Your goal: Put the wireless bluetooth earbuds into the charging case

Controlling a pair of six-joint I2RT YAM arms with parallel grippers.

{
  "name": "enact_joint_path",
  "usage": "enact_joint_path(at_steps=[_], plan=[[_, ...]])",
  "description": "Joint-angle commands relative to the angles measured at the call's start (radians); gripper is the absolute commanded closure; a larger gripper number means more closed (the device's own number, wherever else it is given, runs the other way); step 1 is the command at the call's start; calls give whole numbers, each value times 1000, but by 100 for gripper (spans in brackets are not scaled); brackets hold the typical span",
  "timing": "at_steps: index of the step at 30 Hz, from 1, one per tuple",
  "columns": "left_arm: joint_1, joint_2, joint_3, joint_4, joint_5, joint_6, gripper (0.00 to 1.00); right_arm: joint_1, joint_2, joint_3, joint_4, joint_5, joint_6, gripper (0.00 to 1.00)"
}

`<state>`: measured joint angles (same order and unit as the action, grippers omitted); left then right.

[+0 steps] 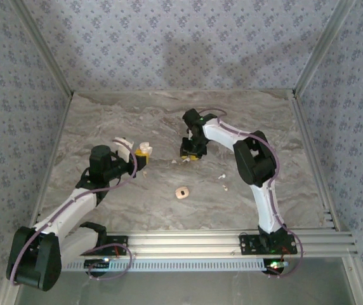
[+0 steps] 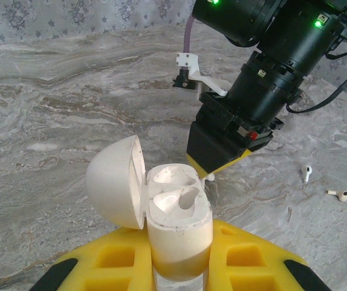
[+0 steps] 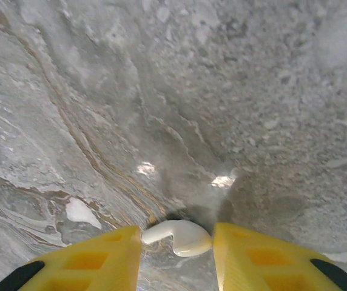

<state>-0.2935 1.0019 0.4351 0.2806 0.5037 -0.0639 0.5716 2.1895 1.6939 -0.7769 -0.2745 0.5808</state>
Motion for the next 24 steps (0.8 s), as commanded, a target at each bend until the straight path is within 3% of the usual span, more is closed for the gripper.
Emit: enact_joint_path(at_steps=[1,12,16,24], plan=[[8,-21,32,-4,-4,19,82,-2,39,37,18,-6,12,62],[8,-32,34,-18,-13,24,82,0,13,65,-7,35,-1,59],[8,-31,33,-16,-13,23,82,3,-42,42,-39,84,35,57],[8,-22,34,-8,-2,18,82,18,-48,6,-32,71,103,59]])
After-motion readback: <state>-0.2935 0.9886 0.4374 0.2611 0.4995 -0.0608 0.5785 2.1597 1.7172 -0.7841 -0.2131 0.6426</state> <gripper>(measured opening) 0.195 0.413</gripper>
